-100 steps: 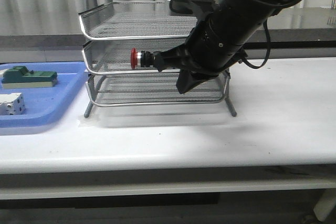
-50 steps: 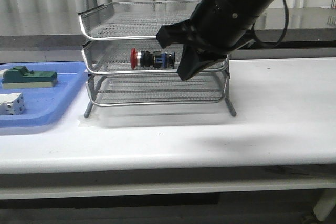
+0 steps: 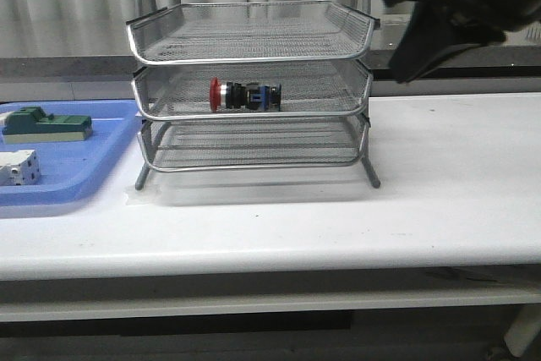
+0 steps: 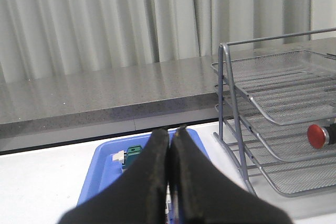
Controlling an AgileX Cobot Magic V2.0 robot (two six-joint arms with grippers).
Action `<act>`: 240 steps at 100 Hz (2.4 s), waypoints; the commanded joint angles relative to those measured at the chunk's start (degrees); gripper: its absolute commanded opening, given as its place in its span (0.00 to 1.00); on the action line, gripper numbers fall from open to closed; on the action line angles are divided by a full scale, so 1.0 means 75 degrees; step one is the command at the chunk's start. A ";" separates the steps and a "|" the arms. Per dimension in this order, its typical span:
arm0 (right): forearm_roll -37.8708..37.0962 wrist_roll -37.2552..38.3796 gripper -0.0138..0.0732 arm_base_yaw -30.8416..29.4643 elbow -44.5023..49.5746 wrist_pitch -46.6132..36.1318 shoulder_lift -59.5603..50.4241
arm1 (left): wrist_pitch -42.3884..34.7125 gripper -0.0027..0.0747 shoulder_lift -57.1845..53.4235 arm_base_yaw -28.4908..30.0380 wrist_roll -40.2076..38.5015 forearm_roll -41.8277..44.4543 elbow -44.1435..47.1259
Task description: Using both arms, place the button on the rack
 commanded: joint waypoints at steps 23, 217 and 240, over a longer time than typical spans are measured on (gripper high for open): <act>0.0043 0.0360 0.09 -0.0710 0.1301 -0.0325 -0.2249 | -0.0605 0.01 0.0086 0.0027 -0.0059 -0.0091 -0.0192; -0.1039 0.1051 0.09 -0.1470 0.5435 -0.2365 -0.8885 | -0.0605 0.01 0.0086 0.0027 -0.0059 -0.0091 -0.0192; -0.1681 0.1507 0.09 -0.1987 0.6046 -0.2365 -1.0200 | -0.0605 0.01 0.0086 0.0027 -0.0059 -0.0091 -0.0192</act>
